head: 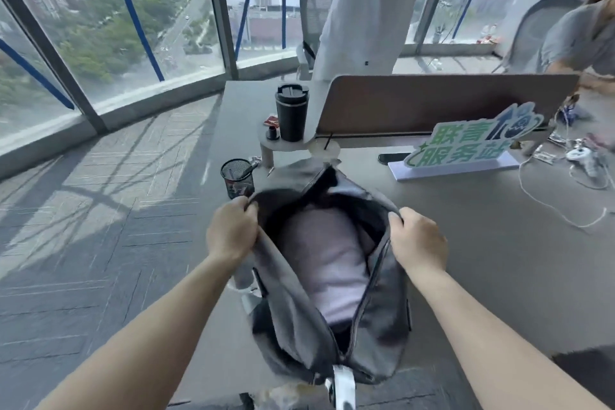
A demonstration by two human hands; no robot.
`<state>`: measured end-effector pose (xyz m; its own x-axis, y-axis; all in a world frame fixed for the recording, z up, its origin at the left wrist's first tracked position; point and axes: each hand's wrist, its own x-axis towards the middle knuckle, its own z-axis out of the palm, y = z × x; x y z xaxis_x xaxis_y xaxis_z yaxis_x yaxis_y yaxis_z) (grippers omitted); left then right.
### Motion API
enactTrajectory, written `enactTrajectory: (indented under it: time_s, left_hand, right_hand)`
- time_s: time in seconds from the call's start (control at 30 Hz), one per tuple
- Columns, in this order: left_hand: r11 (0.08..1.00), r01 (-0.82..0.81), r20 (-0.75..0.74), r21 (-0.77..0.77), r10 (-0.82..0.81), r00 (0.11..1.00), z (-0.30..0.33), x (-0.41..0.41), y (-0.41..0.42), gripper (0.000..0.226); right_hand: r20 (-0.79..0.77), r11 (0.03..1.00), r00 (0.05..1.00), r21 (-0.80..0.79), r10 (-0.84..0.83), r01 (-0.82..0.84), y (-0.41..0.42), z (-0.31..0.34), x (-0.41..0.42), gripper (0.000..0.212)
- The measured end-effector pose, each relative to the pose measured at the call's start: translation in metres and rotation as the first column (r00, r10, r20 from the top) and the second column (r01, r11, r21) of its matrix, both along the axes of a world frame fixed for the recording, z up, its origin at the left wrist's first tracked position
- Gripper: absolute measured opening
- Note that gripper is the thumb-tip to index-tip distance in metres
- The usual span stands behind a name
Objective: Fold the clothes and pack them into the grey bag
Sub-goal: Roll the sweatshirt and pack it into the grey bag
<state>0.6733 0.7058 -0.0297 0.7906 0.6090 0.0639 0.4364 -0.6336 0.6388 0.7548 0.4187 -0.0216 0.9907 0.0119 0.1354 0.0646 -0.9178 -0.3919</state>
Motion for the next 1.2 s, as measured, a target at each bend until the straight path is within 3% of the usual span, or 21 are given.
enactTrajectory:
  time_s: [0.07, 0.2, 0.27, 0.33, 0.4, 0.6, 0.77, 0.97, 1.2]
  left_hand:
    - [0.999, 0.036, -0.061, 0.028, -0.035, 0.998, 0.001, -0.005, -0.001, 0.026]
    - [0.962, 0.264, -0.343, 0.064, -0.227, 0.911, -0.016, -0.005, -0.015, 0.017]
    - [0.936, 0.322, -0.298, 0.141, -0.27, 0.916, -0.016, 0.0, -0.029, 0.018]
    - [0.902, 0.361, -0.147, 0.236, -0.334, 0.931, -0.008, 0.01, -0.051, 0.024]
    - [0.84, 0.456, -0.039, 0.294, -0.466, 0.884, 0.008, 0.021, -0.085, 0.022]
    - [0.532, 0.788, -0.039, 0.309, -0.821, 0.569, 0.031, 0.012, -0.237, 0.018]
    - [0.201, 0.929, -0.099, 0.312, -0.965, 0.242, 0.025, -0.053, -0.363, 0.021]
    - [-0.164, 0.922, -0.093, 0.35, -0.986, -0.14, 0.036, -0.187, -0.486, 0.019]
    - [-0.369, 0.864, -0.104, 0.342, -0.929, -0.356, 0.057, -0.389, -0.582, 0.017]
  right_hand:
    - [-0.081, 0.999, 0.997, -0.034, 0.018, -0.02, 0.004, -0.002, -0.007, 0.034]
    - [-0.229, 0.99, 0.97, -0.096, 0.078, -0.102, 0.005, -0.014, -0.025, 0.035]
    - [-0.218, 0.996, 0.975, -0.07, 0.042, -0.058, -0.001, -0.013, -0.035, 0.032]
    - [-0.187, 0.999, 0.982, -0.042, -0.005, -0.002, -0.013, -0.012, -0.048, 0.029]
    - [-0.192, 0.998, 0.98, -0.013, -0.058, 0.057, -0.03, -0.01, -0.064, 0.028]
    - [-0.218, 0.964, 0.94, -0.01, -0.262, 0.266, -0.121, -0.002, -0.14, 0.024]
    - [-0.198, 0.843, 0.823, -0.034, -0.533, 0.538, -0.213, 0.006, -0.241, 0.024]
    - [-0.171, 0.624, 0.614, -0.006, -0.771, 0.782, -0.296, 0.021, -0.416, 0.023]
    - [-0.029, 0.457, 0.456, -0.047, -0.89, 0.888, -0.361, 0.051, -0.624, 0.016]
